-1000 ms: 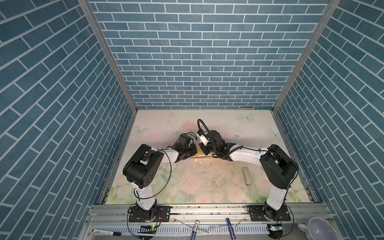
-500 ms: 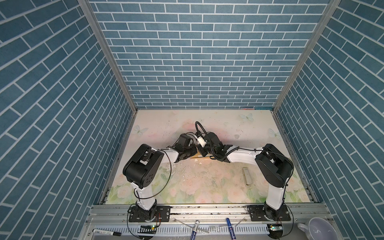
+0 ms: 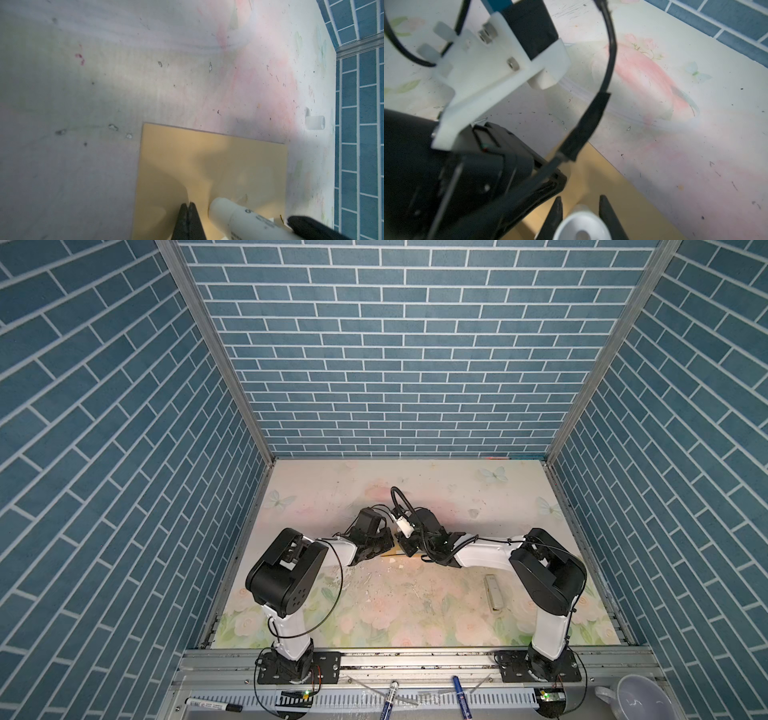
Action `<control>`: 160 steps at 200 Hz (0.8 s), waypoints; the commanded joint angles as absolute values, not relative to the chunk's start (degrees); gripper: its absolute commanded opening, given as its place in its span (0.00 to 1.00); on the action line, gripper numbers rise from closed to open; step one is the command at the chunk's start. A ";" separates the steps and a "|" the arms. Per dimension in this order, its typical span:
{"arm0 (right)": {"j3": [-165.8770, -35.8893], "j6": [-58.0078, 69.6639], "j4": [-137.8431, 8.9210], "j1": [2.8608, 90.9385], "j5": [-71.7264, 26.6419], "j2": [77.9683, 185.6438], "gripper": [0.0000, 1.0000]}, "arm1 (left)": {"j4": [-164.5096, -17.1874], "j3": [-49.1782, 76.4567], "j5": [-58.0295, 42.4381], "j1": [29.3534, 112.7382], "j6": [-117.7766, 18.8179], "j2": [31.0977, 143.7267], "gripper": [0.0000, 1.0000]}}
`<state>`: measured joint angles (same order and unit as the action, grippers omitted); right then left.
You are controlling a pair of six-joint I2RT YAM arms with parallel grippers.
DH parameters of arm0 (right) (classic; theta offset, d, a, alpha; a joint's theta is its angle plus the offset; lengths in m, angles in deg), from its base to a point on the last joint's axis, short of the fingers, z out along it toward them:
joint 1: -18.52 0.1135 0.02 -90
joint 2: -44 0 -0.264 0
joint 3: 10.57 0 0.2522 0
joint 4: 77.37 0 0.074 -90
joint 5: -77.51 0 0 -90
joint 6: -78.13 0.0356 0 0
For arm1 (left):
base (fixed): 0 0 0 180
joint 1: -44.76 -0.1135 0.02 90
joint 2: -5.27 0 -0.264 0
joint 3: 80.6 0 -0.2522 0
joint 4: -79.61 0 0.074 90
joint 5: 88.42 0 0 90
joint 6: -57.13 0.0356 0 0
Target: Place the letter into the envelope and seal it
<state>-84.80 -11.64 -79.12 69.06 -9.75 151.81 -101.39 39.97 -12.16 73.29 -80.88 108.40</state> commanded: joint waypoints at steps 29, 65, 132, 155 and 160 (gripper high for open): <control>-80.36 -12.12 -75.49 69.08 -5.03 149.66 0.00 | -91.29 43.02 -8.81 73.41 -80.75 112.06 0.00; -79.47 -12.23 -73.44 67.78 -3.96 148.61 0.00 | -91.20 43.10 -8.78 73.41 -80.68 112.05 0.00; -76.92 -12.31 -71.26 66.02 -3.96 146.41 0.00 | -91.07 43.05 -8.62 73.41 -80.60 112.14 0.00; -75.61 -12.31 -70.48 65.32 -3.79 145.57 0.00 | -90.80 42.92 -8.52 73.41 -80.42 112.12 0.00; -75.33 -12.31 -70.26 65.15 -3.75 145.41 0.00 | -90.76 42.90 -8.53 73.36 -80.42 112.14 0.00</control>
<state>-78.94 -11.64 -78.27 66.98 -7.71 146.72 -101.57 40.04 -11.94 73.40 -81.01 108.40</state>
